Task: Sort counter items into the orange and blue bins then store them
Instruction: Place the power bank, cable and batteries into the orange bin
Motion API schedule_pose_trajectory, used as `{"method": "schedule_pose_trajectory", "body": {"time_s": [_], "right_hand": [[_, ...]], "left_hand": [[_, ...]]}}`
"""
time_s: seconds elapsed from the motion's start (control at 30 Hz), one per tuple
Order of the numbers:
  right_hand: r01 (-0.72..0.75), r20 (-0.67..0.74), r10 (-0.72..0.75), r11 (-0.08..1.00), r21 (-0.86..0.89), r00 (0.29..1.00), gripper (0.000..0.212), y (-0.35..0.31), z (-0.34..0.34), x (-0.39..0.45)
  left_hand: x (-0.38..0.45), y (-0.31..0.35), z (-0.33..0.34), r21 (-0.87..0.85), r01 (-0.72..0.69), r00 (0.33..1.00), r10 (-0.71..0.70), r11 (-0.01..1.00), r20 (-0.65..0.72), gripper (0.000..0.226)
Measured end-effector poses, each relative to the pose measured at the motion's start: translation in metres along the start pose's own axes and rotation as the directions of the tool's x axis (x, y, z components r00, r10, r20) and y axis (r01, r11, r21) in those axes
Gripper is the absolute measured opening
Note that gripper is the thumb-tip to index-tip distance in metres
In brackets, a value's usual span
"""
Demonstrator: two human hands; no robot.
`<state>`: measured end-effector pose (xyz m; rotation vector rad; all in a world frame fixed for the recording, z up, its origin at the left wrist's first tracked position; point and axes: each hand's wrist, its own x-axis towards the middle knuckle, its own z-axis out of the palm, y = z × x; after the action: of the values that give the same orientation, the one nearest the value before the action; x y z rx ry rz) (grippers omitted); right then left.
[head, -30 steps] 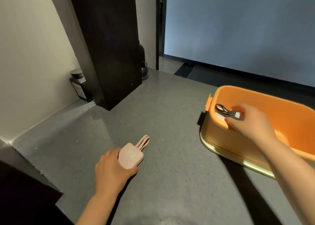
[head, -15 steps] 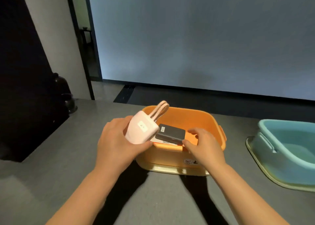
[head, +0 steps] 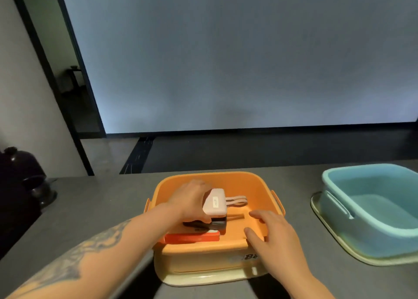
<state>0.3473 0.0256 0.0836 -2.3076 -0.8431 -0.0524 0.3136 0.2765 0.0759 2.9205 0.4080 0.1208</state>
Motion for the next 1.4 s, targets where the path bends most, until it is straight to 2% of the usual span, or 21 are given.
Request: {"method": "schedule_pose_trajectory", "body": {"time_s": [0.17, 0.3, 0.47, 0.77, 1.07, 1.17, 1.27, 1.4], "right_hand": [[0.01, -0.044, -0.009, 1.0, 0.02, 0.999, 0.023, -0.001, 0.009, -0.001], [-0.011, -0.097, 0.013, 1.0, 0.017, 0.995, 0.018, -0.003, 0.022, -0.004], [0.015, -0.136, -0.015, 1.0, -0.005, 0.991, 0.018, -0.003, 0.026, -0.007], [0.025, -0.12, -0.031, 0.998, -0.052, 0.992, 0.016, 0.0, 0.028, -0.004], [0.01, -0.108, -0.023, 0.993, -0.118, 0.994, 0.025, -0.002, 0.03, -0.001], [0.022, -0.102, -0.034, 0.994, -0.111, 0.994, 0.024, -0.001, 0.031, -0.003], [0.052, -0.123, -0.064, 0.993, -0.102, 0.99, 0.019, 0.001, 0.033, -0.006], [0.062, -0.158, -0.081, 0.991, -0.12, 0.984, 0.021, 0.001, 0.036, -0.006]], "left_hand": [[0.028, -0.004, 0.008, 0.072, -0.116, 0.981, 0.103, 0.991, 0.165, 0.089], [0.032, -0.006, 0.009, 0.117, -0.244, 0.957, 0.219, 0.963, 0.19, 0.092], [0.029, 0.018, 0.018, 0.125, -0.521, 0.841, 0.483, 0.844, 0.243, 0.085], [0.026, 0.023, 0.03, 0.15, -0.483, 0.875, 0.468, 0.863, 0.123, 0.072], [0.019, 0.002, 0.032, 0.189, -0.307, 0.952, 0.302, 0.933, 0.054, 0.071], [0.017, -0.004, 0.032, 0.232, -0.35, 0.937, 0.343, 0.907, 0.07, 0.069], [0.015, 0.001, 0.035, 0.267, -0.468, 0.884, 0.447, 0.842, 0.14, 0.064], [0.017, -0.001, 0.037, 0.313, -0.547, 0.837, 0.518, 0.776, 0.178, 0.034]]}}
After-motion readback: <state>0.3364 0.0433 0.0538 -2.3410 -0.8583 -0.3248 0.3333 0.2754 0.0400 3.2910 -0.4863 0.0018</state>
